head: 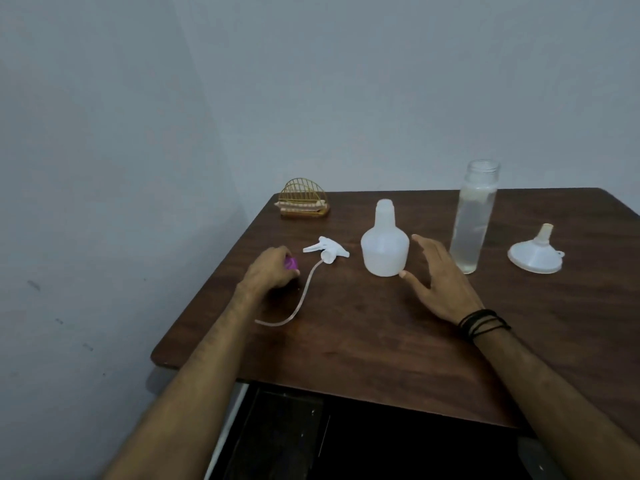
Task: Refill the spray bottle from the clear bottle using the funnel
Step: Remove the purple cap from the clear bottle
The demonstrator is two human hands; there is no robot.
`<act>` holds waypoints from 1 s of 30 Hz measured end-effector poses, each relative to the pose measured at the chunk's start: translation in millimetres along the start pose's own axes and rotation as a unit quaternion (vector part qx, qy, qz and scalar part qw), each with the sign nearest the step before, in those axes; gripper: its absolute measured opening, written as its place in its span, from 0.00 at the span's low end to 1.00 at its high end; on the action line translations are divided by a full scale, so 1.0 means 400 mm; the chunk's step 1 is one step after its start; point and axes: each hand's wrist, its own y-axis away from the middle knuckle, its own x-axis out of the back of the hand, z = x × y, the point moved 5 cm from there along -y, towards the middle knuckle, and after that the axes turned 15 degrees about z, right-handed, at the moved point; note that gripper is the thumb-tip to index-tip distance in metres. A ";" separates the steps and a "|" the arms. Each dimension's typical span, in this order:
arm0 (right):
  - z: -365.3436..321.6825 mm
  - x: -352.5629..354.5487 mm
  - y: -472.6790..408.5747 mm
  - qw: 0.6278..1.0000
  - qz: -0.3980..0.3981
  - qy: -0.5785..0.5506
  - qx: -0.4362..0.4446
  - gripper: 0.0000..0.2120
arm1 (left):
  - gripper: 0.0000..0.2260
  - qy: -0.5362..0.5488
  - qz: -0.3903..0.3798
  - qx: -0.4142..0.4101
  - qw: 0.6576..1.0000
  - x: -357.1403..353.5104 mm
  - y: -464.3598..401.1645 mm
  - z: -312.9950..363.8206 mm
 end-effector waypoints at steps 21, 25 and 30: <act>0.057 0.122 0.003 0.946 0.305 -0.014 -0.109 0.26 | 0.33 0.272 0.142 -0.116 0.944 0.071 0.041 0.322; 0.093 0.144 0.010 0.926 0.333 -0.029 -0.175 0.30 | 0.36 0.318 0.113 -0.085 0.938 0.016 0.026 0.406; 0.130 0.123 0.006 0.935 0.272 -0.038 -0.225 0.36 | 0.37 0.330 0.088 -0.033 0.939 -0.067 0.002 0.455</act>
